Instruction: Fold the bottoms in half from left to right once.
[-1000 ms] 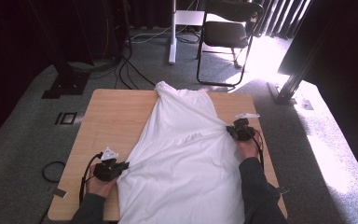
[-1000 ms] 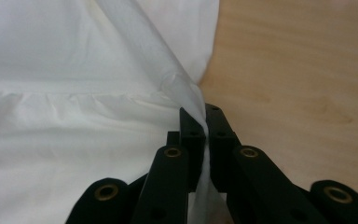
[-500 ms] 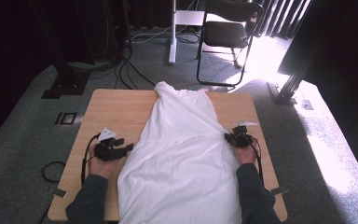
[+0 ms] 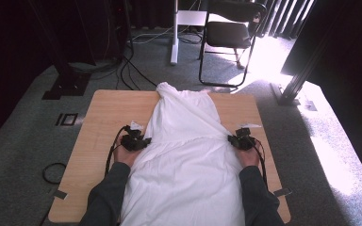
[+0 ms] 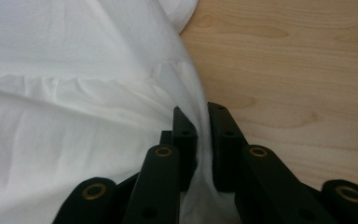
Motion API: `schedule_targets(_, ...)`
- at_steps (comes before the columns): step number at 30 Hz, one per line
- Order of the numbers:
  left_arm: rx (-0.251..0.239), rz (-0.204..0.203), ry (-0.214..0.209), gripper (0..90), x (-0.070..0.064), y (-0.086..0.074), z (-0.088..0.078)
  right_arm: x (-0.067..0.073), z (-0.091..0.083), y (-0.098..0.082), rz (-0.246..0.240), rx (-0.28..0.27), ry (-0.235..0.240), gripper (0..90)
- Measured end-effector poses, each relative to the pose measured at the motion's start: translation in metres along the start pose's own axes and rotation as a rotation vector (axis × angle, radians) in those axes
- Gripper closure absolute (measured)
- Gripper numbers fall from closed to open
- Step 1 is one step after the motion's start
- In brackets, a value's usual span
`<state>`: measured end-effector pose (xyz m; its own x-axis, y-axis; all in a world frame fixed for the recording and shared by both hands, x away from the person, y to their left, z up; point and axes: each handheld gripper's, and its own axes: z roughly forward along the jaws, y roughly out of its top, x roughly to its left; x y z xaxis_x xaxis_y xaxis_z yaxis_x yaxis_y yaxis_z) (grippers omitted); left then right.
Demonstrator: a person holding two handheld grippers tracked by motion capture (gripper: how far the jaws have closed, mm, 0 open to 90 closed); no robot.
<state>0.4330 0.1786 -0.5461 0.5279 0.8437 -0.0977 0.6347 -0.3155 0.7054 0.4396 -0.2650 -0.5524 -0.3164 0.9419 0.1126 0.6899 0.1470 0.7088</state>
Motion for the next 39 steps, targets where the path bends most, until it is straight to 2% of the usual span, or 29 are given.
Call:
schedule_targets(1,-0.003,0.0,0.004,80.5,-0.002,-0.001,-0.001,0.0,0.0,0.0,0.0,0.0,0.0,83.5)
schedule_targets(2,-0.004,0.009,0.015,84.4,-0.004,-0.003,-0.003,0.001,-0.002,-0.002,-0.006,0.002,0.0,84.4)
schedule_targets(3,0.005,0.031,0.027,85.2,-0.008,-0.006,-0.007,0.003,-0.004,-0.005,-0.009,0.005,0.003,84.9)
schedule_targets(4,0.005,0.031,0.027,85.6,-0.008,-0.006,-0.007,0.003,-0.004,-0.005,-0.009,0.005,0.003,84.9)
schedule_targets(5,0.007,0.034,0.017,85.7,-0.008,-0.012,-0.013,0.007,-0.015,-0.017,-0.008,0.005,0.021,85.9)
schedule_targets(7,0.004,0.033,0.011,85.8,-0.008,-0.017,-0.017,0.008,-0.019,-0.021,-0.016,0.004,0.023,85.9)
schedule_targets(9,0.011,0.055,-0.02,85.8,-0.013,-0.033,-0.032,0.015,-0.035,-0.04,-0.014,0.004,0.052,86.2)
schedule_targets(10,0.011,0.055,-0.02,85.8,-0.013,-0.033,-0.032,0.017,-0.042,-0.048,-0.004,0.003,0.065,86.3)
schedule_targets(11,0.007,0.064,-0.053,85.7,-0.019,-0.048,-0.044,0.019,-0.049,-0.056,-0.001,0.003,0.078,86.3)
schedule_targets(12,0.012,0.067,-0.066,85.6,-0.022,-0.057,-0.053,0.021,-0.055,-0.064,0.005,0.003,0.09,86.2)
schedule_targets(14,0.023,0.062,-0.097,85.3,-0.025,-0.069,-0.064,0.025,-0.069,-0.08,0.032,0.001,0.129,86.3)
schedule_targets(15,0.023,0.062,-0.097,85.1,-0.025,-0.069,-0.064,0.027,-0.075,-0.088,0.04,0.002,0.143,86.3)
schedule_targets(16,0.025,0.06,-0.121,84.9,-0.031,-0.082,-0.075,0.03,-0.082,-0.095,0.041,0.006,0.155,86.2)
schedule_targets(17,0.025,0.06,-0.121,84.7,-0.031,-0.082,-0.075,0.03,-0.082,-0.095,0.041,0.006,0.155,86.2)
schedule_targets(18,0.03,0.052,-0.139,83.7,-0.033,-0.088,-0.08,0.035,-0.093,-0.106,0.048,0.021,0.173,86.1)
schedule_targets(19,0.037,0.062,-0.145,80.0,-0.035,-0.092,-0.084,0.037,-0.098,-0.11,0.047,0.032,0.178,83.7)
schedule_targets(20,0.041,0.082,-0.126,71.9,-0.037,-0.096,-0.09,0.039,-0.102,-0.112,0.036,0.037,0.179,76.7)
schedule_targets(21,0.041,0.082,-0.126,62.3,-0.037,-0.096,-0.09,0.039,-0.102,-0.112,0.036,0.037,0.179,76.7)
schedule_targets(22,0.024,0.085,-0.118,59.5,-0.035,-0.095,-0.094,0.042,-0.108,-0.111,-0.013,0.009,0.14,55.6)
schedule_targets(23,-0.013,0.065,-0.115,57.7,-0.029,-0.09,-0.098,0.043,-0.111,-0.109,-0.021,-0.014,0.126,50.4)
schedule_targets(24,-0.013,0.065,-0.115,53.5,-0.029,-0.09,-0.098,0.043,-0.111,-0.109,-0.021,-0.014,0.126,50.4)
schedule_targets(25,-0.031,0.057,-0.108,53.5,-0.026,-0.085,-0.099,0.044,-0.115,-0.101,-0.026,-0.053,0.124,44.7)
schedule_targets(27,-0.058,0.055,-0.104,51.0,-0.023,-0.074,-0.1,0.046,-0.116,-0.082,-0.045,-0.093,0.131,41.3)
schedule_targets(29,-0.069,0.065,-0.1,48.0,-0.021,-0.063,-0.096,0.049,-0.109,-0.059,-0.064,-0.115,0.157,40.5)
schedule_targets(31,-0.064,0.074,-0.096,47.3,-0.022,-0.052,-0.086,0.054,-0.094,-0.036,-0.076,-0.102,0.172,40.5)
schedule_targets(32,-0.066,0.073,-0.094,46.3,-0.022,-0.05,-0.083,0.06,-0.083,-0.024,-0.096,-0.098,0.197,39.7)
schedule_targets(36,-0.038,0.056,-0.113,46.1,-0.023,-0.043,-0.06,0.079,-0.039,0.005,-0.146,-0.024,0.258,38.4)
schedule_targets(39,-0.016,0.058,-0.117,46.0,-0.027,-0.044,-0.049,0.087,-0.012,0.017,-0.158,0.011,0.315,39.0)
